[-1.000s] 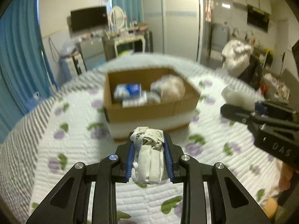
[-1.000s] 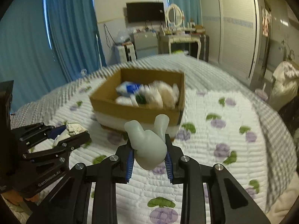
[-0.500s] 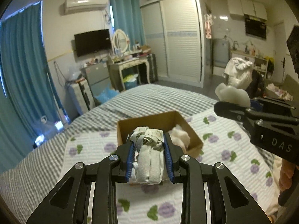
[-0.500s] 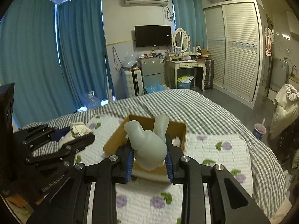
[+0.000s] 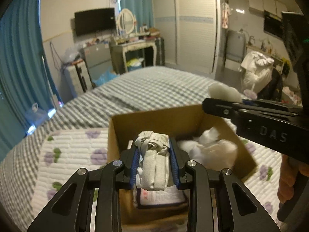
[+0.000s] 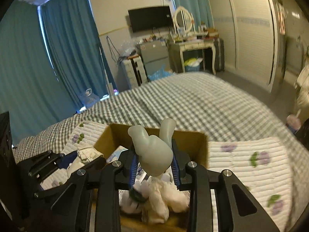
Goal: Organize soft objects
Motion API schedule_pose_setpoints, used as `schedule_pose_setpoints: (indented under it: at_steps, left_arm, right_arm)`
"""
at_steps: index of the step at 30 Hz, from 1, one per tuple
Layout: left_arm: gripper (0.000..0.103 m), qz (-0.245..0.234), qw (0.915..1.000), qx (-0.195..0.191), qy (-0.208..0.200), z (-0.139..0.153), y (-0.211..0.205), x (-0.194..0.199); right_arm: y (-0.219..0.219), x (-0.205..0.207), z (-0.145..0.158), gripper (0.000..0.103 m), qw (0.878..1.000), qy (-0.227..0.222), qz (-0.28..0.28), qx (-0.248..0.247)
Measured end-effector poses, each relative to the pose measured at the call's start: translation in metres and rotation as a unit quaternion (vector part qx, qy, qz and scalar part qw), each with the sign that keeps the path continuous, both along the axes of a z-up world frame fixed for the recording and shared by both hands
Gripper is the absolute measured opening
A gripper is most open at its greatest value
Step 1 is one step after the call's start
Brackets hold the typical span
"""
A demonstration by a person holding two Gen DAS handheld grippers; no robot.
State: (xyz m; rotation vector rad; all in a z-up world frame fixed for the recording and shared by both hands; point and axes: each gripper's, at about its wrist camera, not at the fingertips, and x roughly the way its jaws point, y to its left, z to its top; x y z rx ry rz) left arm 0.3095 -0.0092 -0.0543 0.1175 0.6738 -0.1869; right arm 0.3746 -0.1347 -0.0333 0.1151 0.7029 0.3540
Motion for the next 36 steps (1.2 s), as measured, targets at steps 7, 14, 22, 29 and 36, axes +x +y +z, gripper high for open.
schedule_pose_setpoints:
  at_steps: [7, 14, 22, 29, 36]
  left_arm:
    - [0.035, -0.013, 0.9998, 0.009, 0.008, -0.02, -0.002, 0.002]
    - [0.079, 0.018, 0.9998, 0.009, -0.009, 0.012, -0.004, -0.018]
    - [0.079, 0.037, 0.9938, 0.017, -0.104, 0.125, -0.006, -0.09]
    - [0.096, 0.055, 0.9754, 0.021, -0.212, 0.219, -0.009, -0.195]
    - [0.101, 0.076, 0.9579, 0.018, -0.276, 0.24, -0.007, -0.277]
  right_arm:
    - [0.002, 0.025, -0.03, 0.059, 0.999, 0.026, -0.019, -0.002]
    - [-0.018, 0.0, 0.014, 0.062, 0.999, -0.004, -0.045, -0.002]
    - [-0.046, -0.088, 0.129, 0.063, 0.994, -0.088, -0.064, -0.005]
    - [-0.064, -0.208, 0.223, 0.076, 0.979, -0.192, -0.072, -0.011]
    - [-0.079, -0.31, 0.239, 0.103, 0.965, -0.252, -0.066, -0.022]
